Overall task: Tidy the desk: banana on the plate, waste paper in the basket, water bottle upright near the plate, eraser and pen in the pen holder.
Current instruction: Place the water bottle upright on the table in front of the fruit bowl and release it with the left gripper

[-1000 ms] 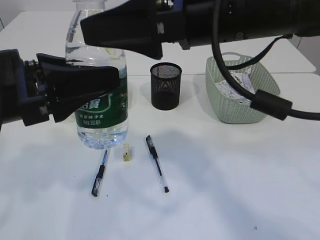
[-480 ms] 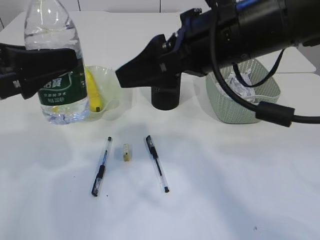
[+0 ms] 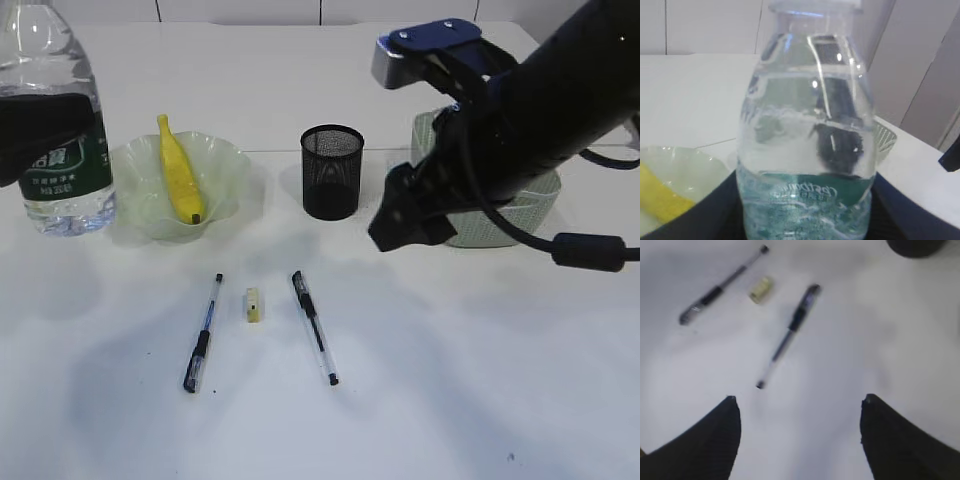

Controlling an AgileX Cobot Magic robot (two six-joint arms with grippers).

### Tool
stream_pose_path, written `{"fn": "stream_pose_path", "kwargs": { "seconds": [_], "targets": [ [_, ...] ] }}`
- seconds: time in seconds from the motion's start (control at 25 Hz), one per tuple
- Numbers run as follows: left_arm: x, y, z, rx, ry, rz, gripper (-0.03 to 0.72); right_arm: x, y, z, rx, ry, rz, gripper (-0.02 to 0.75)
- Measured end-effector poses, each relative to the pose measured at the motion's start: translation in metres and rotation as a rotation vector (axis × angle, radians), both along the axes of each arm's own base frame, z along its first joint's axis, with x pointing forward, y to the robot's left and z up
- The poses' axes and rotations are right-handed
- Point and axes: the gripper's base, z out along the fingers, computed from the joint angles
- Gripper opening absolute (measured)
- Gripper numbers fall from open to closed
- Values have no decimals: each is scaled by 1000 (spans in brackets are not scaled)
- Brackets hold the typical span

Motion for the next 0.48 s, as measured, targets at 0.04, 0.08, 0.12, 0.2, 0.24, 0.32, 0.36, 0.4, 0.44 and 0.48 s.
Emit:
{"fn": "stream_pose_path", "kwargs": {
  "seconds": [0.04,0.08,0.12,0.2,0.24,0.32,0.36,0.4,0.44,0.48],
  "targets": [
    [0,1,-1,11,6,8,384,0,-5,-2,-52,10,-28,554],
    [1,3,-2,19,9,13,384,0,-9,-4,-96,21,-50,555],
    [1,3,-2,22,13,17,384,0,-14,-6,-147,28,-76,554],
    [1,3,-2,22,13,17,384,2,-24,-7,-242,22,-129,554],
    [1,3,-2,21,13,18,384,2,-28,-8,-276,19,-159,552],
    [1,4,-3,21,15,22,384,6,-36,-7,-342,-7,-206,540],
    [1,4,-3,23,17,25,384,8,-41,-7,-356,-12,-229,535],
    [2,4,-3,23,18,28,384,10,-47,-7,-362,-13,-250,531],
    [2,4,-3,25,20,30,384,13,-55,-7,-363,-9,-282,526],
    [2,4,-3,25,20,30,384,16,-65,-7,-363,-3,-320,525]
  ]
}}
